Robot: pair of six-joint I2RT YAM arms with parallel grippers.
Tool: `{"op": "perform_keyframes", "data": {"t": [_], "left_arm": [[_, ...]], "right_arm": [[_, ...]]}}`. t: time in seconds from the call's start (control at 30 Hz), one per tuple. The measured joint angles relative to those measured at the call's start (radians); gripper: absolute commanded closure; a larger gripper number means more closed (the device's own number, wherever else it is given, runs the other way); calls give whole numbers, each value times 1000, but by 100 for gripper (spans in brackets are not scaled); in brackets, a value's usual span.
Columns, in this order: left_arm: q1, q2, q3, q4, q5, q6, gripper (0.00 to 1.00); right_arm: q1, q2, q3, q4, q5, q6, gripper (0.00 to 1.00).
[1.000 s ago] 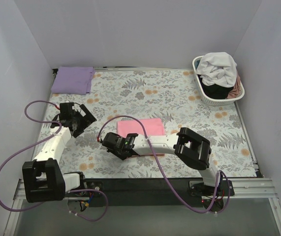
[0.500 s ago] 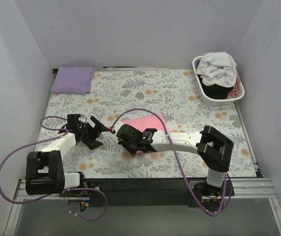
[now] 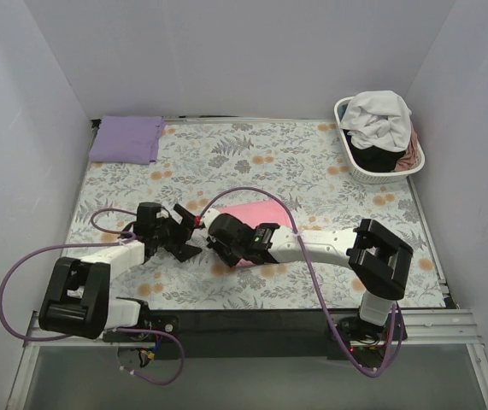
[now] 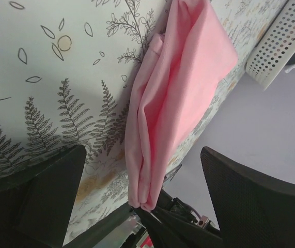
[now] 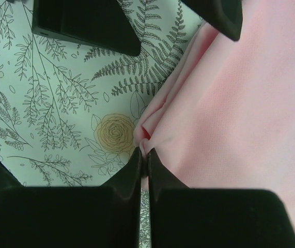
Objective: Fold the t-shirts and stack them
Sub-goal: Neatly place the folded tshirt to the corner
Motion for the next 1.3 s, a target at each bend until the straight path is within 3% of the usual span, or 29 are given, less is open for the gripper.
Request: {"op": "perform_keyframes", "data": {"t": [0.13, 0.27, 0.37, 0.47, 0.53, 0.63, 0.7, 0.87, 0.93, 1.1, 1.23, 1.3], "left_arm": [[-60, 57, 2, 57, -24, -50, 11], [-97, 96, 6, 109, -39, -82, 26], [-115, 116, 8, 130, -51, -95, 32], [-142, 138, 20, 138, -75, -98, 47], [-154, 158, 30, 136, -90, -94, 63], [-164, 182, 36, 131, -118, -76, 87], [-164, 199, 45, 123, -127, -57, 99], [-166, 233, 93, 98, -138, 9, 100], [-166, 242, 121, 68, -151, 43, 100], [-163, 313, 276, -72, -218, 183, 100], [-148, 400, 441, -188, -311, 314, 100], [-137, 444, 525, -245, -364, 372, 100]], "right_arm": [[0, -4, -13, 17, -6, 2, 99], [0, -5, -14, 23, -10, 2, 99], [0, -5, -14, 24, -10, 3, 99], [0, -5, -14, 24, -14, 4, 99], [0, -5, -14, 24, -18, 4, 97], [0, -5, -14, 27, -22, 4, 90], [0, -5, -16, 29, -22, 6, 77], [-2, -6, -19, 34, -18, 10, 43], [-8, -11, -30, 42, -17, 18, 34], [-69, -64, -93, 48, -44, 30, 27], [-199, -165, -179, 43, -85, 39, 26], [-276, -233, -228, 37, -84, 42, 13]]}}
